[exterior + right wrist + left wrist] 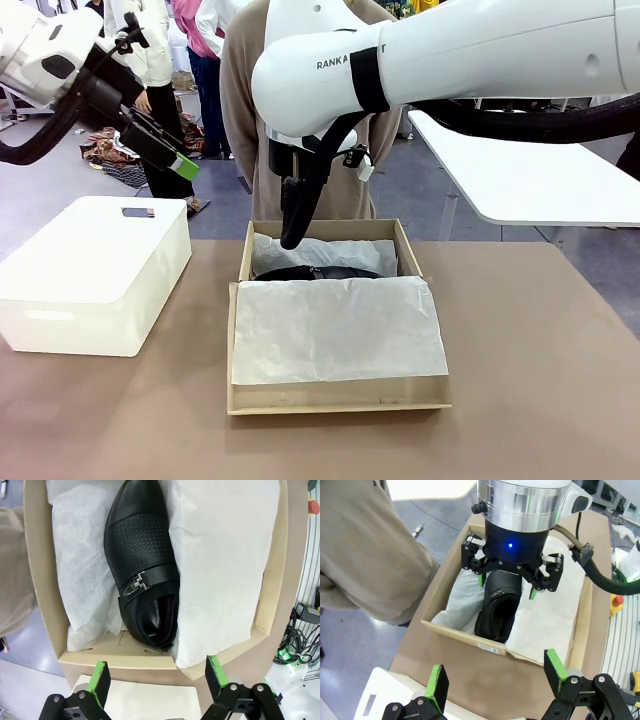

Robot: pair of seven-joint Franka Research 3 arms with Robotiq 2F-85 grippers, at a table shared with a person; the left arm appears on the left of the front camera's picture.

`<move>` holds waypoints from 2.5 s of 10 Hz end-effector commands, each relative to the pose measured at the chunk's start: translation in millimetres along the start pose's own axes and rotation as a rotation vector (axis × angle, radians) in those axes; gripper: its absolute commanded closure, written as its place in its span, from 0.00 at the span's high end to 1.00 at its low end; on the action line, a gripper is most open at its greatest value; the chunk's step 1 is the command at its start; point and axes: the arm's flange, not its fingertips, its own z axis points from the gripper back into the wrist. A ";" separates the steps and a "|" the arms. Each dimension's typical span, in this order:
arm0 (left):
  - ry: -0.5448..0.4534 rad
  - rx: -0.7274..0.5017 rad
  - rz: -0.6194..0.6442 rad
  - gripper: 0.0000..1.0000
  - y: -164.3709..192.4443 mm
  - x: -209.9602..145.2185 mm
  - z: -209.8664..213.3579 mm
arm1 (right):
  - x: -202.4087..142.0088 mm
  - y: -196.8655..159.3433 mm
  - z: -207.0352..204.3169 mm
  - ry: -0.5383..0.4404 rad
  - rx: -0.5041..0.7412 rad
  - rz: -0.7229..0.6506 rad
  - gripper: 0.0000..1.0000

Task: Pack the shoes into the box.
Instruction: Close the Shoes Box.

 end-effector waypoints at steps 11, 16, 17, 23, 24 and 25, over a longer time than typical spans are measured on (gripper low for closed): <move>-0.017 -0.015 0.000 1.00 1.1 -0.6 -0.2 | 146.9 -10.0 70.5 -0.117 -0.094 1.087 1.00; -0.017 -0.015 0.000 1.00 1.1 -0.6 -0.2 | 151.1 -2.9 71.3 -0.127 -0.122 1.129 1.00; -0.017 -0.015 0.000 1.00 1.1 -0.6 -0.2 | 151.1 -2.9 71.3 -0.127 -0.122 1.129 1.00; -0.017 -0.015 0.000 1.00 1.1 -0.6 -0.2 | 174.4 -1.9 71.3 -0.120 -0.078 1.344 1.00; -0.017 -0.015 0.000 1.00 1.1 -0.6 -0.2 | 190.0 -2.4 75.1 -0.114 -0.068 1.415 1.00; -0.017 -0.015 0.000 1.00 1.1 -0.6 -0.2 | 206.1 -3.1 78.3 -0.110 -0.065 1.497 1.00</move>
